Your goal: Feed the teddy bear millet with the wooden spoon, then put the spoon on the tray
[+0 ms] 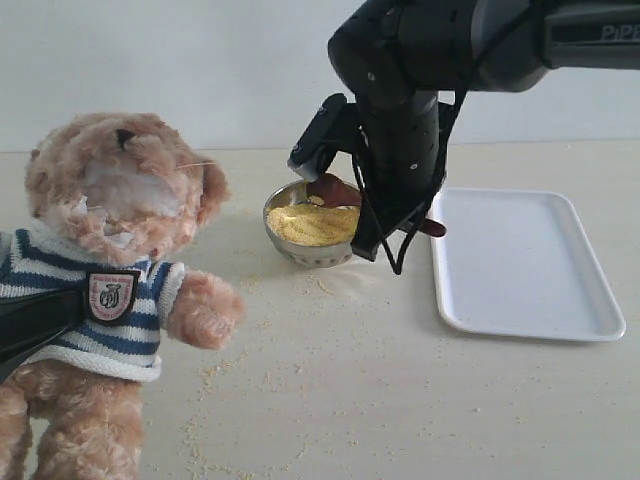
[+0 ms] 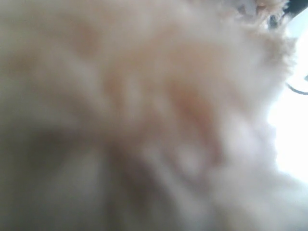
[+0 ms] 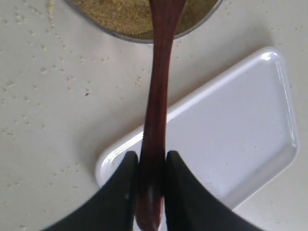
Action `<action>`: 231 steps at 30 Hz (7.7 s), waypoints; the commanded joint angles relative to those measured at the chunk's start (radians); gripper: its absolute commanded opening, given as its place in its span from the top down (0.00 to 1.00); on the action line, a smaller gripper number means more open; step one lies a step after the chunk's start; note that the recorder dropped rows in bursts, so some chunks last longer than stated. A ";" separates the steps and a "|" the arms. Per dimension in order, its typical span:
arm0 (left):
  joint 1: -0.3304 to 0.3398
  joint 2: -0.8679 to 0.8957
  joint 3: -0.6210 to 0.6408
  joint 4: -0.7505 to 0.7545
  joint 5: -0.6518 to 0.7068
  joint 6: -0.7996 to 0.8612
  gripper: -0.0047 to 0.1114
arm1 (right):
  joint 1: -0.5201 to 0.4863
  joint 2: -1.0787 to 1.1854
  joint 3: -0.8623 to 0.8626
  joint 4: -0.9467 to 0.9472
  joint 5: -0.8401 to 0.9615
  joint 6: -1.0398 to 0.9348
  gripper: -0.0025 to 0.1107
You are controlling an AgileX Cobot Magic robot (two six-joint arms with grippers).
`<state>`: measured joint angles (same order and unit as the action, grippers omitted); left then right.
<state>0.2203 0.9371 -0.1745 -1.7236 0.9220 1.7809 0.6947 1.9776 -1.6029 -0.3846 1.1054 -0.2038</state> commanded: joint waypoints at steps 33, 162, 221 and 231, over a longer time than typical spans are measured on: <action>0.003 0.002 0.000 -0.021 0.015 0.001 0.92 | 0.154 -0.488 0.023 0.385 0.116 0.014 0.98; 0.003 0.002 0.000 -0.021 0.015 0.001 0.92 | 0.305 -0.549 0.299 -0.428 0.116 0.285 0.98; 0.003 0.002 0.000 -0.021 0.015 0.001 0.92 | 0.089 0.080 0.273 -0.976 -0.157 0.168 0.98; 0.003 0.002 0.000 -0.021 0.015 0.001 0.92 | 0.093 0.160 0.244 -1.029 -0.140 0.247 0.98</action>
<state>0.2203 0.9371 -0.1709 -1.7257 0.9146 1.7809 0.7883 2.1365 -1.3354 -1.4222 0.9535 0.0078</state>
